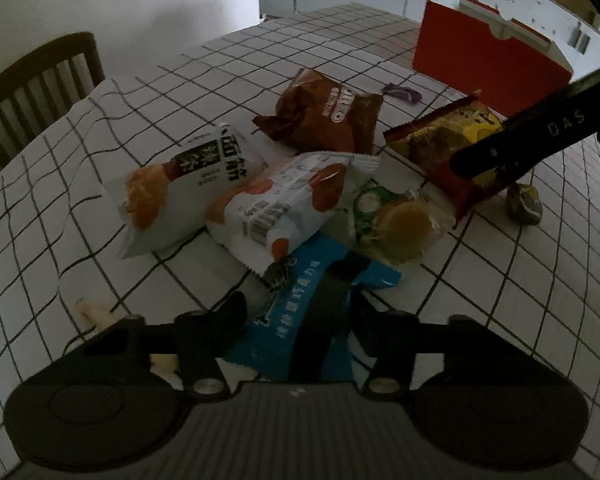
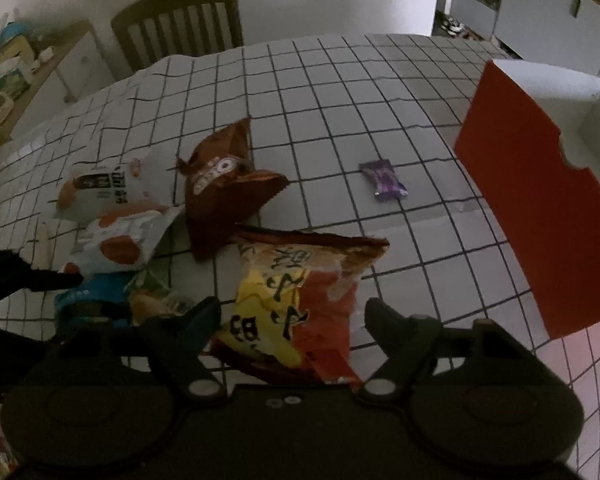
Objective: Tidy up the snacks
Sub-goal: 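Grasp the yellow chip bag with the right gripper while the left grasps the blue wafer packet, then carry both packets into the red box and open both grippers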
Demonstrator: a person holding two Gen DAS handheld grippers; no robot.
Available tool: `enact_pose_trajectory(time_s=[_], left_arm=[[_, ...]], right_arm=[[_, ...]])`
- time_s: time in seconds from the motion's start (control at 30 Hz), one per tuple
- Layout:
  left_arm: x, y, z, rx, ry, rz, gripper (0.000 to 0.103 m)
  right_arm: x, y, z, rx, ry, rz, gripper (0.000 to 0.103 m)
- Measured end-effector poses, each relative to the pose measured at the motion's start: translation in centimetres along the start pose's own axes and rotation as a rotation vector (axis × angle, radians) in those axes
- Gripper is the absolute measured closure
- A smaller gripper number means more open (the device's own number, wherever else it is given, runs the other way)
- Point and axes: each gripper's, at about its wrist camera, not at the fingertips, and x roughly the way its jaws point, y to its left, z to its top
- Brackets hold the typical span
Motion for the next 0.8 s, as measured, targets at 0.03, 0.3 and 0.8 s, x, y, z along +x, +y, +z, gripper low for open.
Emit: enact_pose_trajectory(time_s=[0.03, 0.3, 0.8], left_arm=[[0.0, -0.1, -0.1, -0.003, 0.003, -0.005, 0.053], [-0.7, -1.4, -0.6, -0.032, 0.011, 0.015, 0.061], [-3.9, -4.4, -2.3, -0.266, -0.025, 0.066, 0.061]], right_arm=[[0.0, -0.1, 0.0, 0.009, 0.001, 0.004, 0.029], [-0.8, -0.2, -0.2, 0.013, -0.003, 0.002, 0.053], [-5.0, -2.7, -1.9, 0.031, -0.056, 0.027, 0.064]])
